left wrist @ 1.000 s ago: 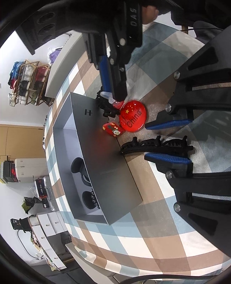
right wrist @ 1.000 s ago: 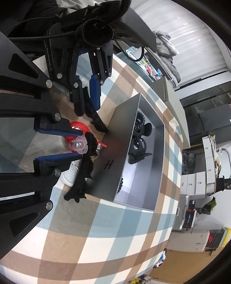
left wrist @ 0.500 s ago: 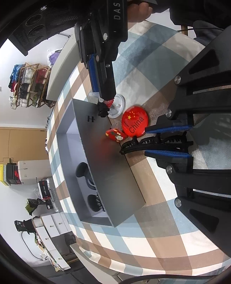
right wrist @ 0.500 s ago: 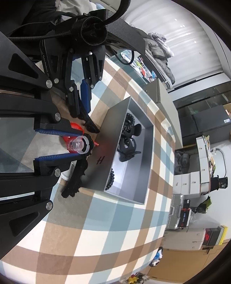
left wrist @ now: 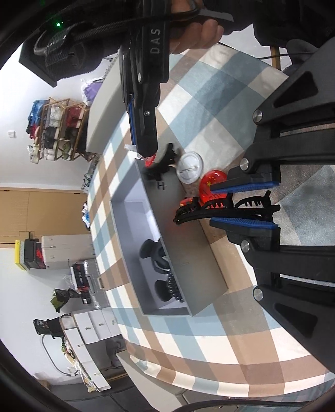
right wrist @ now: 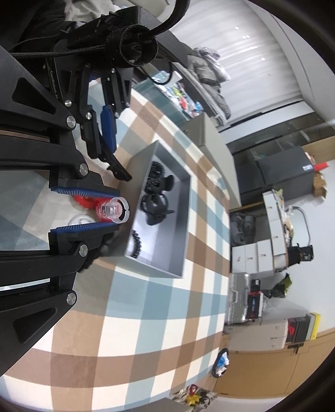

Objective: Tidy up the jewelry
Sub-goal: 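Carry the claw clip and jar into the grey box while the right gripper releases the jar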

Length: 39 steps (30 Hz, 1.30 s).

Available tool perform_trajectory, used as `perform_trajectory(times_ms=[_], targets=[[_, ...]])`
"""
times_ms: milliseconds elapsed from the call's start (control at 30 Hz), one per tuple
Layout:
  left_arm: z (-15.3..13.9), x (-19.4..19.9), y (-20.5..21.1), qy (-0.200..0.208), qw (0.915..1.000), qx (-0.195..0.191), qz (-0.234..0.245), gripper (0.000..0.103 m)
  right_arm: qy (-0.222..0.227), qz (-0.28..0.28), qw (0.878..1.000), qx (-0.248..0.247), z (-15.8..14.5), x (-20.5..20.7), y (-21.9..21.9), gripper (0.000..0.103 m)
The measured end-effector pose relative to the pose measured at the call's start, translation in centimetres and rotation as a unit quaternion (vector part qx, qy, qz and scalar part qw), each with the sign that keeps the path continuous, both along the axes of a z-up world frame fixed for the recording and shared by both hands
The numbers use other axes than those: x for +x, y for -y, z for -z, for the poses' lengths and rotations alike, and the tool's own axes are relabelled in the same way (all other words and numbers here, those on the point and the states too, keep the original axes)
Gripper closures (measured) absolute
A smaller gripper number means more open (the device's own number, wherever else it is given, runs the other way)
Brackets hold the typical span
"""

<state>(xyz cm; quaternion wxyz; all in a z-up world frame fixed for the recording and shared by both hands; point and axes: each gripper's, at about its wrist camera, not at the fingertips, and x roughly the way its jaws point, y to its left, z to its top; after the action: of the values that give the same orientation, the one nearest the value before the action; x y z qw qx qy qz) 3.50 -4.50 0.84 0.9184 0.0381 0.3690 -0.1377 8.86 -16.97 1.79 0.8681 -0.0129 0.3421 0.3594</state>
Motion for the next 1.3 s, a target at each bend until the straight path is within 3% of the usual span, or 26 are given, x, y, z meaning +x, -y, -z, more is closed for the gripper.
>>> perform_trajectory(times_ms=[233,400,667,1067,1200,1300], targets=[[-1.5,-0.4,-0.5,0.031,0.9993,-0.017,-0.007,0.09,0.006,0.023,0.999,0.04,-0.9,0.4,1.4,0.086],[-1.4,-0.2,-0.7,0.031,0.9992,-0.022,-0.009,0.09,-0.003,0.012,1.0,0.004,-0.2,0.6,0.9,0.085],[-1.6,-0.3,-0.9,0.037,0.9989,-0.024,-0.014,0.09,0.0,0.007,1.0,0.023,-0.3,0.4,1.0,0.085],[-2.7,0.4,-2.3,0.071,0.9959,-0.033,-0.045,0.09,-0.005,0.017,0.996,0.088,-0.9,1.0,1.3,0.085],[-2.7,1.3,-3.1,0.071,0.9951,-0.042,-0.055,0.09,-0.038,0.026,0.991,0.126,-0.8,2.5,1.3,0.085],[-2.8,1.8,-3.4,0.078,0.9941,-0.035,-0.066,0.09,-0.04,0.035,0.991,0.123,-0.7,3.1,0.6,0.085]])
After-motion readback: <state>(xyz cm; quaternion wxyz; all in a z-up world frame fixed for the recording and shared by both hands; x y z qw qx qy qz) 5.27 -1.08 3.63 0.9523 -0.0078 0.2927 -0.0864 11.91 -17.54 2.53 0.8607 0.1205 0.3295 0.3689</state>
